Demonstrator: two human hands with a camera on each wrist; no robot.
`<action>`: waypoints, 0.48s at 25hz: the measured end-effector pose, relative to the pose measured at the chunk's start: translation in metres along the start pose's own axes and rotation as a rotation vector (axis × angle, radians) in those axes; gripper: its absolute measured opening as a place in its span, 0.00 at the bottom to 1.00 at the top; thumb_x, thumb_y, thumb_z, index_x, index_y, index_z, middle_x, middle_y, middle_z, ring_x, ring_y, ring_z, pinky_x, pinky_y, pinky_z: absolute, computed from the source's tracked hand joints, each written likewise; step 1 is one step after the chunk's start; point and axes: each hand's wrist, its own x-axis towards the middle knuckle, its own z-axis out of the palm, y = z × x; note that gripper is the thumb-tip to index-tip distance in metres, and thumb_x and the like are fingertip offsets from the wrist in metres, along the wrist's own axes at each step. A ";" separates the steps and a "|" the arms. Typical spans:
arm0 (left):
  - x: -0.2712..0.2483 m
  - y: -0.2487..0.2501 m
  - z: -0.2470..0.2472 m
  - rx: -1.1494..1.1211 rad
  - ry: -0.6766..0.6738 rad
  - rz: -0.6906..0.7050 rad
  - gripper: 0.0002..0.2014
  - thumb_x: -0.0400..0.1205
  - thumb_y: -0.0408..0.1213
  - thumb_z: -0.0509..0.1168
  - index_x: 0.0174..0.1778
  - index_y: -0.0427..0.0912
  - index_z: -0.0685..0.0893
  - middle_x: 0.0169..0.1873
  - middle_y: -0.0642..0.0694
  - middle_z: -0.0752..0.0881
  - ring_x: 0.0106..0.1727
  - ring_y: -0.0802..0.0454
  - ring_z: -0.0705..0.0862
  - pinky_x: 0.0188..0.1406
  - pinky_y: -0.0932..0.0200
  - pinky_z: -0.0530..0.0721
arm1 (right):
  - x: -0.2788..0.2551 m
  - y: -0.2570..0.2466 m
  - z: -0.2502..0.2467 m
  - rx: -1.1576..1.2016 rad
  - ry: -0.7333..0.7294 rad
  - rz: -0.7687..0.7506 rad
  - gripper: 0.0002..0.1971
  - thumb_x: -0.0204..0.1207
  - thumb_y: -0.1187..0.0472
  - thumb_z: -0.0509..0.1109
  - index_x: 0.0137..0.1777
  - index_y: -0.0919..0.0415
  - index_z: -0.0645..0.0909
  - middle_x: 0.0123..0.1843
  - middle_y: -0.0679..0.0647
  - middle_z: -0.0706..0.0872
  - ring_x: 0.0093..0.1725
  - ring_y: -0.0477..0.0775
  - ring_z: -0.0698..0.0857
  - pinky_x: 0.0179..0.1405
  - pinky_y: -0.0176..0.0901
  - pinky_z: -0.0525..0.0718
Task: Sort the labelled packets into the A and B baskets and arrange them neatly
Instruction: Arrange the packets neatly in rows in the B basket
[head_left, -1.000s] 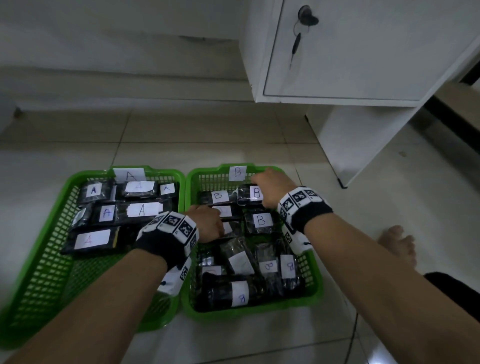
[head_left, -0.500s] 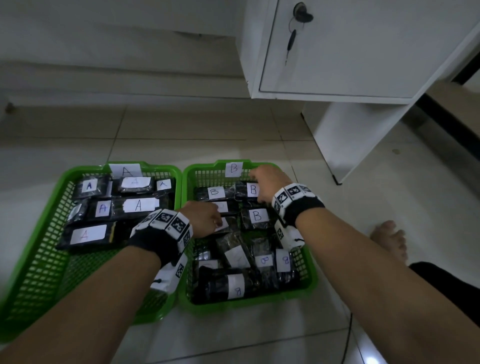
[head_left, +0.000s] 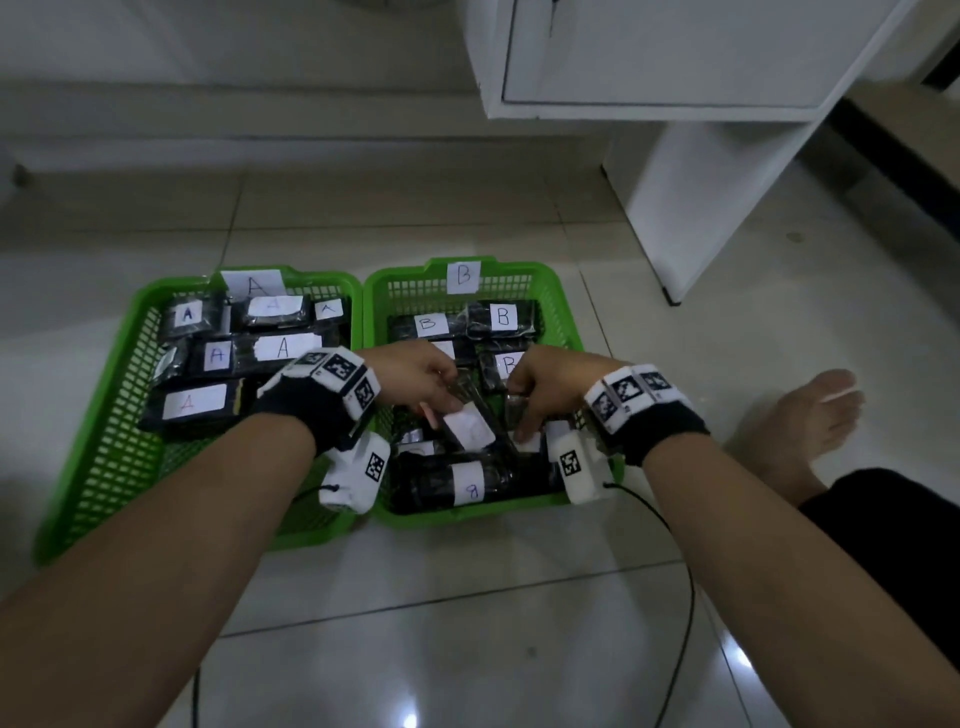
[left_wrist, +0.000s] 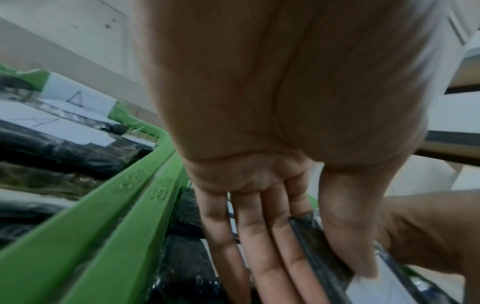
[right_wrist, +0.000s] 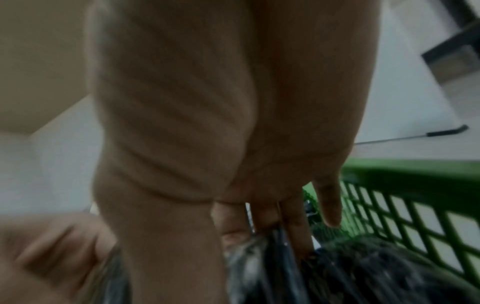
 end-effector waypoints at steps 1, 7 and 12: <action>-0.004 0.001 -0.003 -0.105 -0.013 -0.017 0.11 0.82 0.37 0.71 0.53 0.32 0.84 0.34 0.50 0.90 0.41 0.51 0.91 0.40 0.62 0.86 | -0.007 0.007 -0.009 0.099 0.022 -0.012 0.12 0.59 0.55 0.89 0.36 0.52 0.88 0.37 0.46 0.90 0.42 0.52 0.89 0.41 0.44 0.84; -0.017 0.008 -0.026 -0.453 0.309 0.014 0.10 0.83 0.36 0.67 0.55 0.31 0.83 0.50 0.34 0.89 0.43 0.41 0.87 0.46 0.54 0.91 | -0.027 0.035 -0.042 1.026 0.252 -0.136 0.23 0.64 0.73 0.82 0.62 0.70 0.87 0.57 0.64 0.92 0.58 0.66 0.91 0.60 0.57 0.89; -0.019 -0.009 -0.037 -0.535 0.602 0.055 0.18 0.83 0.29 0.67 0.66 0.49 0.77 0.49 0.37 0.90 0.38 0.43 0.92 0.47 0.43 0.91 | -0.018 0.029 -0.032 1.349 0.320 -0.153 0.25 0.68 0.77 0.78 0.67 0.68 0.84 0.62 0.65 0.91 0.56 0.61 0.91 0.57 0.52 0.91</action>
